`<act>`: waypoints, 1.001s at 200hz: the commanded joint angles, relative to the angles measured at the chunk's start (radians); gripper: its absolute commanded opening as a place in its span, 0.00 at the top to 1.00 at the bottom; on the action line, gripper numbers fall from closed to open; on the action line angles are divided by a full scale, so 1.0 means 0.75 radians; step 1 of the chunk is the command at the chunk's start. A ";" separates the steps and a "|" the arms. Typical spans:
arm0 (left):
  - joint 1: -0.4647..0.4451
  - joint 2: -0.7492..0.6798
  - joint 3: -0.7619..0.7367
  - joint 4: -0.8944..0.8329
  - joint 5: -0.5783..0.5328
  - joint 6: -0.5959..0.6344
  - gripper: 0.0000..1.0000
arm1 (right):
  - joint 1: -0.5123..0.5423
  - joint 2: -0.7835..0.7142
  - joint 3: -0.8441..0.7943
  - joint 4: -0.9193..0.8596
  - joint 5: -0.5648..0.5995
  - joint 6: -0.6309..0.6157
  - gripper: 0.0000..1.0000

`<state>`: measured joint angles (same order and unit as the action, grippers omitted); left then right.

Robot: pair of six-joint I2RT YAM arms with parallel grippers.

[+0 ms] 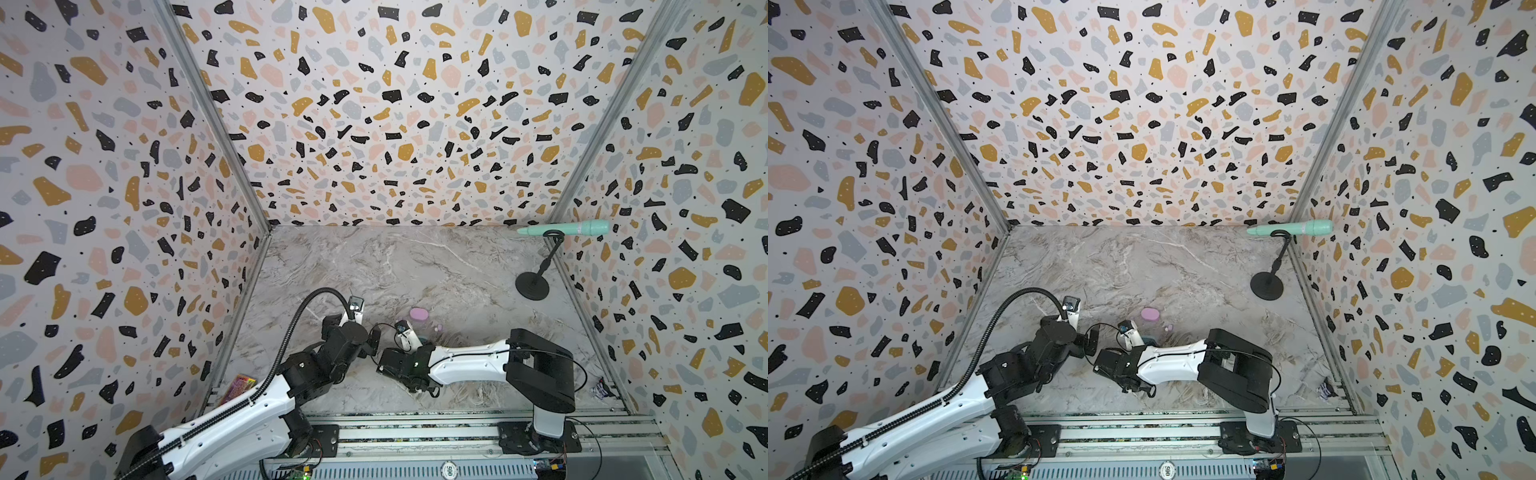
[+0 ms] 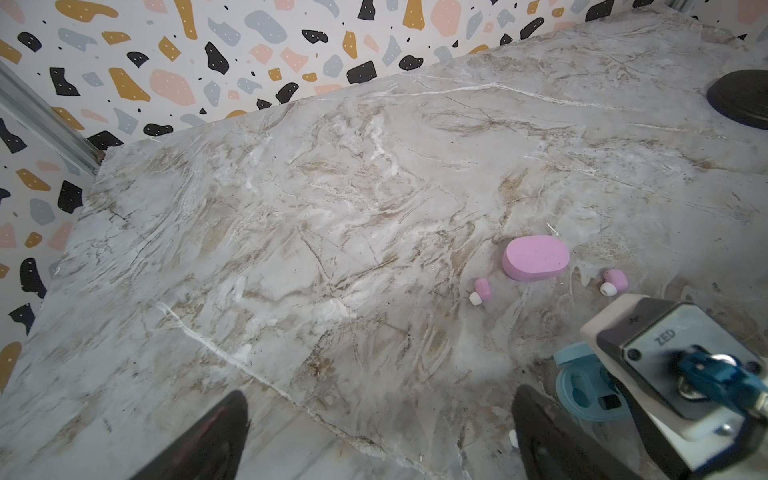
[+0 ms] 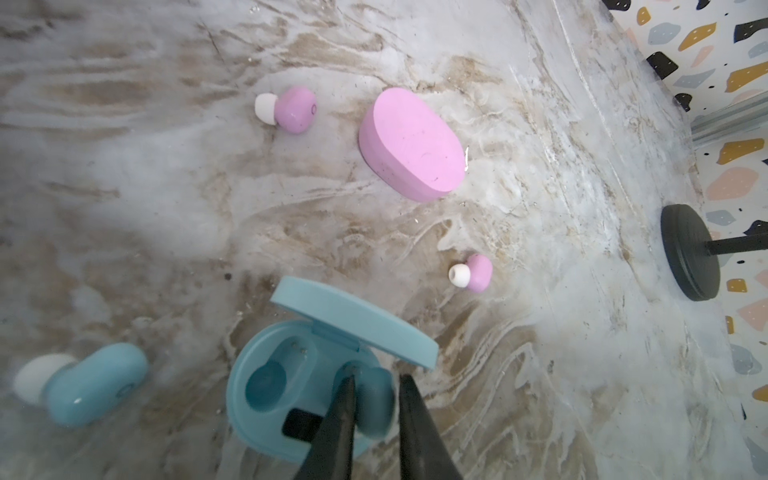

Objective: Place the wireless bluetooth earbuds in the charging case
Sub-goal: 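Push the light-blue earbud down into the case slot with the right gripper, then open the right gripper to release the earbud and lift away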

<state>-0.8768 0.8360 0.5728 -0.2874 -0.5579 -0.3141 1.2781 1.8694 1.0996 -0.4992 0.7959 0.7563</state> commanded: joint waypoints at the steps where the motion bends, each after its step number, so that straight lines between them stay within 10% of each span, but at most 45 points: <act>1: 0.007 -0.012 0.015 0.012 0.004 0.012 0.00 | 0.008 0.008 0.043 -0.052 0.022 0.018 0.77; 200: 0.006 -0.018 0.020 0.009 0.006 0.010 0.00 | 0.020 -0.309 -0.034 0.007 -0.192 0.052 0.63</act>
<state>-0.8768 0.8360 0.5728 -0.2874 -0.5575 -0.3141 1.2892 1.7489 1.0969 -0.5064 0.7109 0.7799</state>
